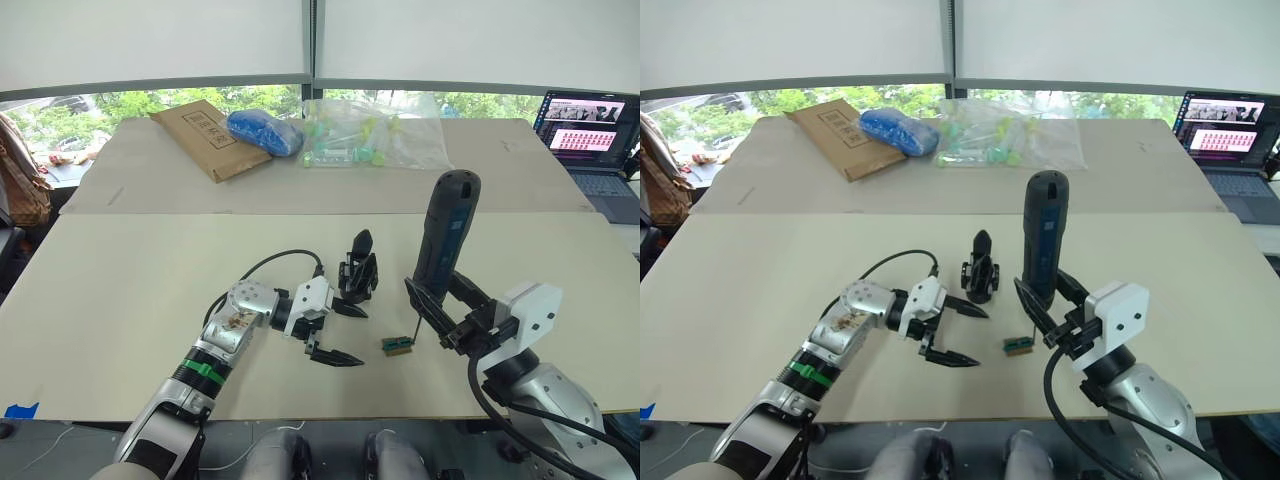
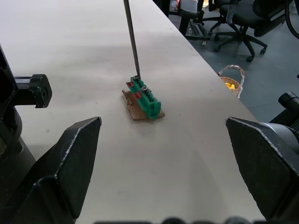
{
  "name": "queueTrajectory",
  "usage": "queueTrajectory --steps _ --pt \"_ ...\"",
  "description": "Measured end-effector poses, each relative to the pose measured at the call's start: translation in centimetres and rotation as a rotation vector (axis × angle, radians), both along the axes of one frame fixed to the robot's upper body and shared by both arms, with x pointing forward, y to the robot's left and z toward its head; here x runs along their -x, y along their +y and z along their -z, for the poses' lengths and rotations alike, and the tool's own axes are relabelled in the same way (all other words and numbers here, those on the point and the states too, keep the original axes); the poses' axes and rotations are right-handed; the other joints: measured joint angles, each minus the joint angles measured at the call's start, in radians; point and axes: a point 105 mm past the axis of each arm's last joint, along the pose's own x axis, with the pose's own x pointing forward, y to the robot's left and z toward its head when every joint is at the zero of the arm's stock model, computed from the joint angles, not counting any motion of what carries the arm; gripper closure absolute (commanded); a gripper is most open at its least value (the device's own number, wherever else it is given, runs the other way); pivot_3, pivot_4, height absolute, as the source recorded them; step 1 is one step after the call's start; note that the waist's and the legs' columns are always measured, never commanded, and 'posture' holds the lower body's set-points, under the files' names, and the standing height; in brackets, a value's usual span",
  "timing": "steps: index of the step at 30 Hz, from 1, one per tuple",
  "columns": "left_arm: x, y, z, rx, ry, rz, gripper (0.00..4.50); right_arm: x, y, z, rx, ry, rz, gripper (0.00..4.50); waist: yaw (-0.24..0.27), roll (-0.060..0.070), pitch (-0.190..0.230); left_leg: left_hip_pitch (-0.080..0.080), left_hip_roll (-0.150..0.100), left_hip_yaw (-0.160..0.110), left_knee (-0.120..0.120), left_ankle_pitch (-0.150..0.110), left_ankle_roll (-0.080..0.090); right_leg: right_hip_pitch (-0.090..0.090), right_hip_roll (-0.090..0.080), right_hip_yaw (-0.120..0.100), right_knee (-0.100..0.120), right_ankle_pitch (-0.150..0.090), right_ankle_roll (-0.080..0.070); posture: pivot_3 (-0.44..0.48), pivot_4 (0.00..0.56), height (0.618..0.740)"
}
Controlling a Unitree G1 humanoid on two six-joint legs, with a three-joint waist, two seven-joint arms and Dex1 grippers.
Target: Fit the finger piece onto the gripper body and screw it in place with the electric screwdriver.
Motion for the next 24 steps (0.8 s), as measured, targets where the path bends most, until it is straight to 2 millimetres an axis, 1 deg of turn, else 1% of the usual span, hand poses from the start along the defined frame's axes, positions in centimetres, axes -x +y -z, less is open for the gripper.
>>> queueTrajectory --steps 5,9,13,16,20,24 --pt "0.0 0.0 0.0 0.0 0.001 -0.001 0.0 -0.2 0.2 -0.4 -0.005 -0.012 0.003 2.6 0.0 0.0 0.0 0.0 0.0 0.0 0.0 0.0 0.0 0.0 0.0 0.0 0.0 0.0 0.0 0.0 0.15 0.732" --pt "0.0 0.0 0.0 -0.002 0.001 -0.002 0.0 0.0 0.9 -1.4 -0.002 -0.039 -0.006 2.6 0.0 0.0 0.0 0.0 0.0 0.0 0.0 0.0 0.0 0.0 0.0 0.0 0.0 0.0 0.0 0.0 0.15 0.732" --pt "-0.1 0.0 0.1 -0.006 -0.001 -0.003 0.0 0.6 1.5 -2.4 0.015 -0.054 -0.014 2.6 0.001 0.0 0.0 0.0 0.0 0.0 0.0 0.0 0.0 0.0 0.0 0.0 0.0 0.0 0.0 0.0 0.15 0.732" --pt "-0.1 0.0 0.1 -0.005 -0.002 -0.002 0.0 0.7 1.6 -2.2 0.015 -0.028 -0.027 2.6 0.001 0.0 0.0 0.0 0.0 0.0 0.0 0.0 0.0 0.0 0.0 0.0 0.0 0.0 0.0 0.0 0.15 0.732" --pt "0.0 -0.1 0.1 -0.004 -0.002 -0.002 0.0 0.3 0.8 -1.9 0.029 -0.016 -0.001 2.6 0.001 0.0 0.0 0.0 0.0 0.0 0.0 0.0 0.0 0.0 0.0 0.0 0.0 0.0 0.0 0.0 0.15 0.732" --pt "0.0 -0.1 0.1 -0.003 -0.001 -0.001 0.0 0.0 0.5 -1.3 0.026 0.011 0.005 2.6 0.0 0.0 0.0 0.0 0.0 0.0 0.0 0.0 0.0 0.0 0.0 0.0 0.0 0.0 0.0 0.0 0.15 0.732"
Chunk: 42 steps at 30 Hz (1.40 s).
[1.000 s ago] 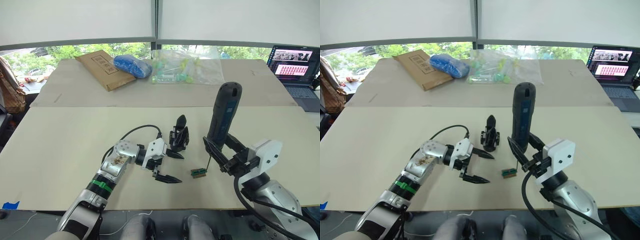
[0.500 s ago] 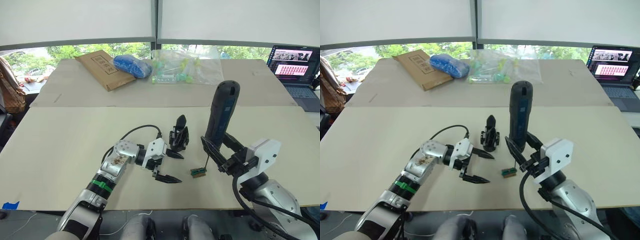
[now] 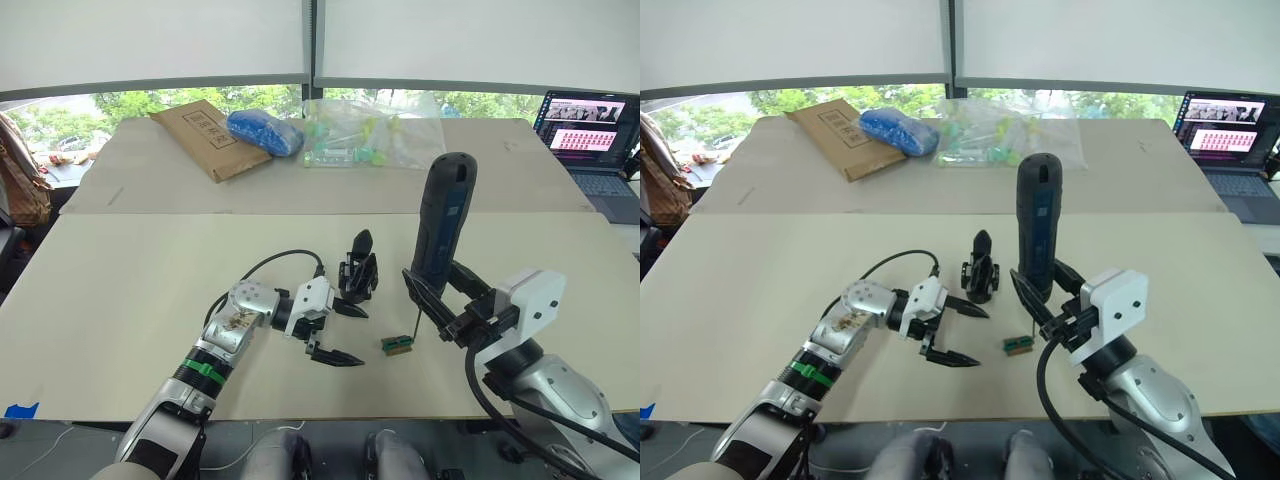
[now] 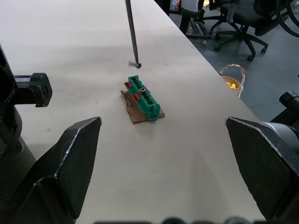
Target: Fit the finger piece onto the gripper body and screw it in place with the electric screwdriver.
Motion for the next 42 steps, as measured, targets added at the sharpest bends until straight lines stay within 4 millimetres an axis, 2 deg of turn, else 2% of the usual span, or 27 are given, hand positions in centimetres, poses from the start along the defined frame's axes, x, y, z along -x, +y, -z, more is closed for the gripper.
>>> queueTrajectory --steps 7,10,14,21,27,31,37,42 --pt "-0.1 0.1 0.0 -0.001 -0.001 -0.007 0.0 0.5 0.0 0.3 -0.009 0.0 -0.021 2.6 0.0 0.0 0.0 0.0 0.0 0.0 0.0 0.0 0.0 0.0 0.0 0.0 0.0 0.0 0.0 0.0 0.15 0.732" --pt "-0.3 0.9 -0.1 -0.006 -0.004 -0.032 0.0 0.5 0.2 0.0 -0.023 0.008 -0.064 2.6 -0.002 0.0 0.0 0.0 0.0 0.0 0.0 0.0 0.0 0.0 0.0 0.0 0.0 0.0 0.0 0.0 0.15 0.732" --pt "-0.1 2.7 -0.4 -0.012 0.0 -0.075 0.0 0.8 0.8 -2.6 -0.024 -0.023 -0.181 2.6 -0.01 0.0 0.0 0.0 0.001 -0.001 0.0 0.0 0.0 0.0 0.0 0.0 0.0 0.0 0.0 0.0 0.15 0.732" --pt "-0.1 4.0 -1.2 0.009 -0.013 -0.142 0.0 1.3 2.8 -6.4 -0.023 -0.023 -0.403 2.6 -0.003 -0.001 0.0 0.0 0.0 -0.002 0.0 -0.001 0.001 0.0 -0.001 0.0 -0.001 0.001 -0.001 0.0 0.15 0.732" --pt "-1.1 5.5 -1.9 0.012 -0.047 -0.235 0.0 -0.8 3.6 -10.6 -0.051 -0.016 -0.566 2.6 -0.007 -0.001 0.0 0.0 0.001 -0.001 -0.001 -0.001 0.002 0.0 -0.001 -0.001 -0.002 0.001 -0.001 0.0 0.15 0.732" --pt "-1.8 6.1 -2.4 0.018 -0.065 -0.277 0.0 -2.1 4.5 -11.1 -0.054 0.037 -0.645 2.6 -0.007 -0.001 0.0 -0.001 0.0 0.001 0.0 -0.001 0.002 0.0 -0.001 -0.001 -0.002 0.002 -0.001 0.0 0.15 0.732" --pt "-3.2 6.5 -3.1 0.026 -0.084 -0.32 0.0 -3.9 5.8 -13.3 -0.069 0.007 -0.733 2.6 -0.006 -0.001 0.0 -0.002 0.0 0.001 0.001 -0.001 0.002 -0.001 -0.001 -0.001 -0.002 0.002 0.0 0.0 0.15 0.732" --pt "-4.2 6.6 -3.6 0.038 -0.109 -0.336 0.0 -5.3 6.5 -12.7 -0.066 0.036 -0.759 2.6 -0.009 -0.001 0.0 -0.005 0.0 0.002 0.001 -0.001 0.002 -0.002 0.0 -0.001 0.0 0.003 0.001 0.0 0.15 0.732"
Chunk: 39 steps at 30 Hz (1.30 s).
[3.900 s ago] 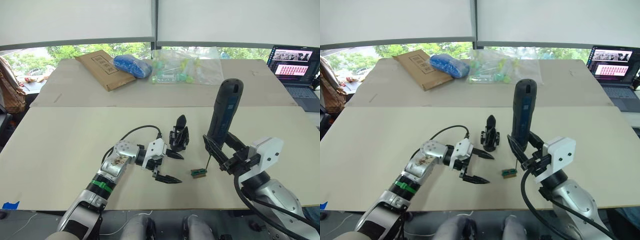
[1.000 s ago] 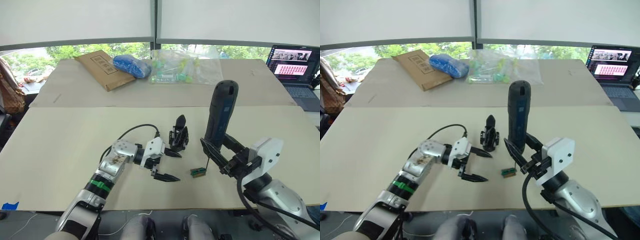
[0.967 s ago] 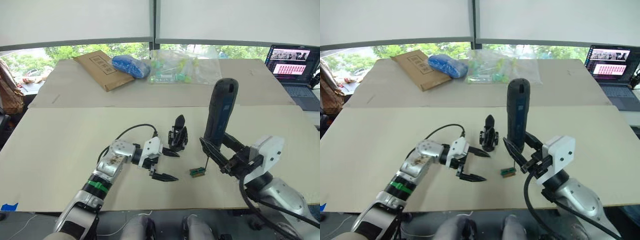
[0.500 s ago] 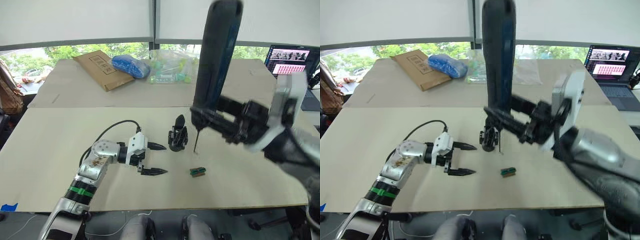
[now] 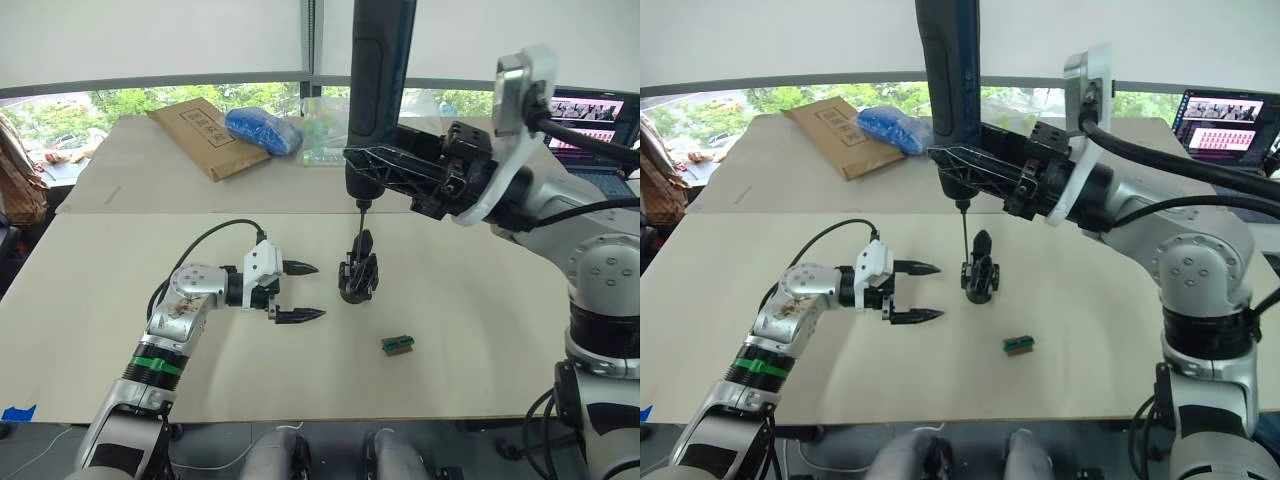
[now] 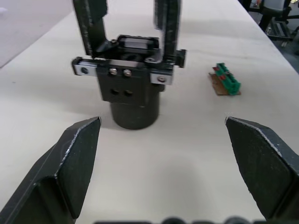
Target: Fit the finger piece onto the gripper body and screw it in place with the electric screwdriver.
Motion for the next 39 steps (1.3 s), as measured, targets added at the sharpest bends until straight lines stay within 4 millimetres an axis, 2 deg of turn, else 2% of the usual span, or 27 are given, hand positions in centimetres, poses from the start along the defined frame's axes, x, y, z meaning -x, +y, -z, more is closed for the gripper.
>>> queueTrajectory --steps 5,9,16,21,30,39 --pt "-0.7 -0.1 -0.1 0.002 -0.015 -0.006 0.0 -0.7 1.0 0.4 0.029 -0.015 -0.029 2.6 -0.004 0.0 0.0 0.0 0.0 0.0 0.0 0.0 0.0 0.0 0.0 -0.001 0.0 0.0 0.0 0.0 0.15 0.732" --pt "-1.2 -0.6 0.0 0.0 -0.023 -0.007 0.0 -1.4 1.8 1.5 0.057 -0.007 -0.038 2.6 -0.007 0.0 0.0 -0.001 0.0 0.0 0.0 0.0 0.0 0.0 0.0 -0.001 0.001 0.0 0.0 0.0 0.15 0.732" --pt "-1.5 -1.1 0.4 -0.003 -0.024 0.01 0.0 -1.8 2.6 2.4 0.087 -0.05 -0.053 2.6 -0.014 0.0 0.0 -0.001 0.0 0.0 0.0 0.0 0.0 0.0 0.001 -0.001 0.001 0.0 0.001 0.0 0.15 0.732" --pt "-1.7 -1.6 0.5 -0.015 -0.027 0.03 0.0 -2.6 2.5 3.1 0.101 -0.051 -0.034 2.6 -0.014 0.0 0.0 -0.001 -0.001 0.0 0.0 0.0 0.0 0.0 0.001 -0.002 0.0 0.0 0.001 0.0 0.15 0.732" --pt "-1.6 -1.9 1.2 -0.022 0.003 0.043 0.0 -2.7 2.5 4.1 0.124 -0.047 -0.046 2.6 -0.016 0.0 0.0 -0.001 0.0 0.0 -0.001 0.0 0.0 0.0 0.001 -0.001 0.001 0.0 0.001 0.0 0.15 0.732" --pt "-2.2 -2.2 0.8 -0.026 -0.017 0.042 0.0 -2.8 2.3 4.6 0.141 -0.061 -0.039 2.6 -0.016 0.0 0.0 -0.001 -0.001 0.0 -0.001 0.0 0.0 0.0 0.001 -0.002 0.001 0.0 0.001 0.0 0.15 0.732"
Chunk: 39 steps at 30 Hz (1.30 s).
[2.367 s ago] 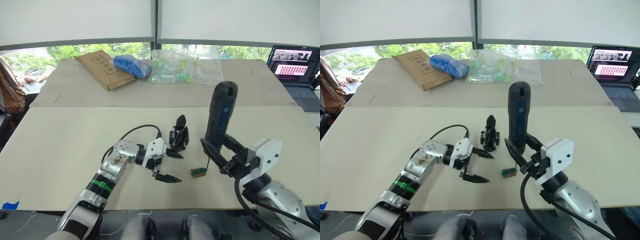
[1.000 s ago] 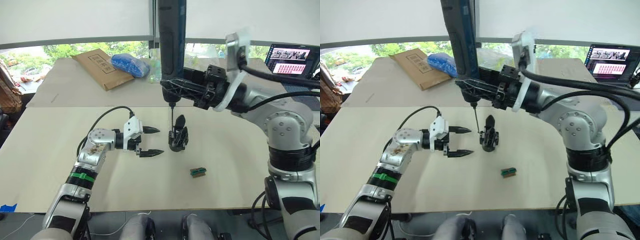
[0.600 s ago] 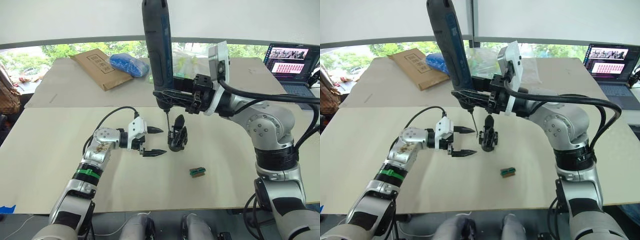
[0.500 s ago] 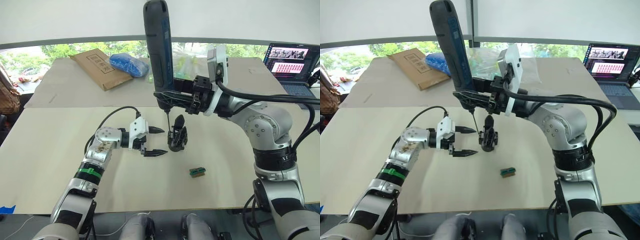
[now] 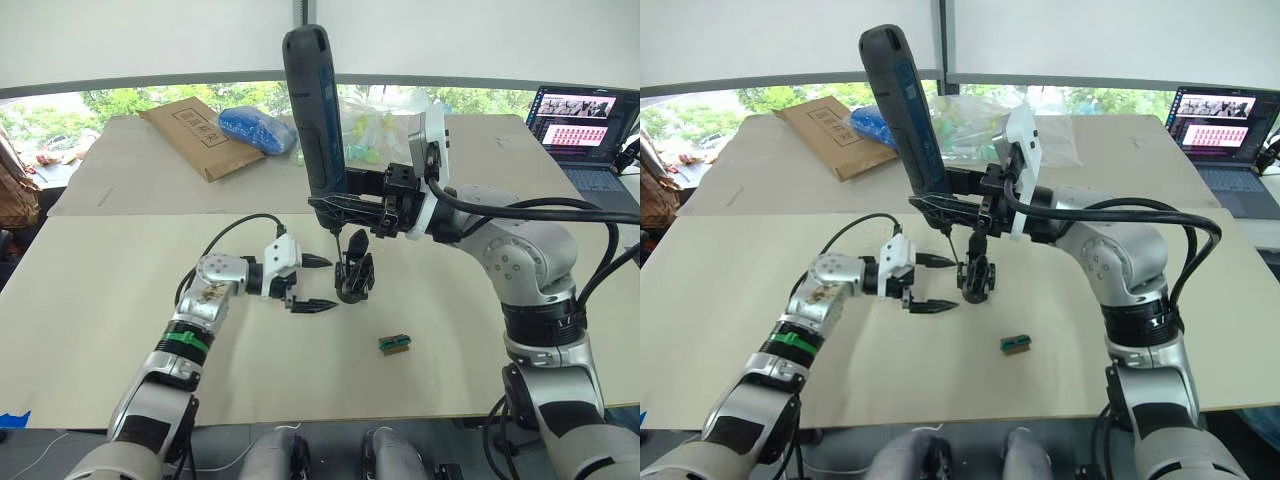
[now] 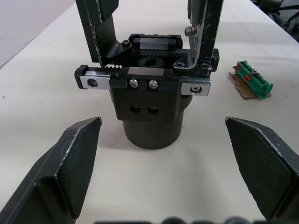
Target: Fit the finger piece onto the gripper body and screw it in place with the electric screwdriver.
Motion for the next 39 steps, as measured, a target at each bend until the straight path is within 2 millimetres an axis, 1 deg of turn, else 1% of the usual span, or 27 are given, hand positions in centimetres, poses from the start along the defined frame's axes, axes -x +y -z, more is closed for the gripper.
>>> queueTrajectory --steps 12,19,26,29,39 --pt "-0.2 -0.4 0.3 -0.006 0.008 0.004 0.0 -0.4 -0.3 0.4 0.027 -0.021 0.02 2.6 0.0 0.0 0.0 0.0 0.0 0.0 0.0 0.0 0.0 0.0 0.0 0.0 0.0 0.0 0.0 0.0 0.15 0.732" --pt "-0.2 -0.6 0.4 -0.002 0.009 0.009 0.0 -0.2 -0.4 0.5 0.035 -0.024 0.001 2.6 0.0 0.0 0.0 0.0 0.0 0.0 0.0 0.0 0.0 0.0 0.0 0.0 0.0 0.0 0.0 0.0 0.15 0.732" --pt "-0.4 -0.7 -0.1 -0.002 -0.005 0.014 0.0 -0.2 -0.5 0.6 0.036 -0.023 0.001 2.6 0.0 0.0 0.0 0.0 0.0 0.0 0.0 0.0 0.0 0.0 0.0 0.0 0.0 0.0 0.0 0.0 0.15 0.732" --pt "-0.4 -0.8 -0.1 -0.001 -0.005 0.014 0.0 -0.2 -0.7 1.1 0.042 -0.01 0.007 2.6 0.0 0.0 0.0 0.0 0.0 0.0 0.0 0.0 0.0 0.0 0.0 0.0 0.0 0.0 0.0 0.0 0.15 0.732" --pt "-0.3 -0.8 -0.1 -0.001 -0.005 0.015 0.0 -0.4 -0.7 1.2 0.052 -0.016 0.019 2.6 0.0 0.0 0.0 0.0 0.0 0.0 0.0 0.0 0.0 0.0 0.0 0.0 0.0 0.0 0.0 0.0 0.15 0.732"
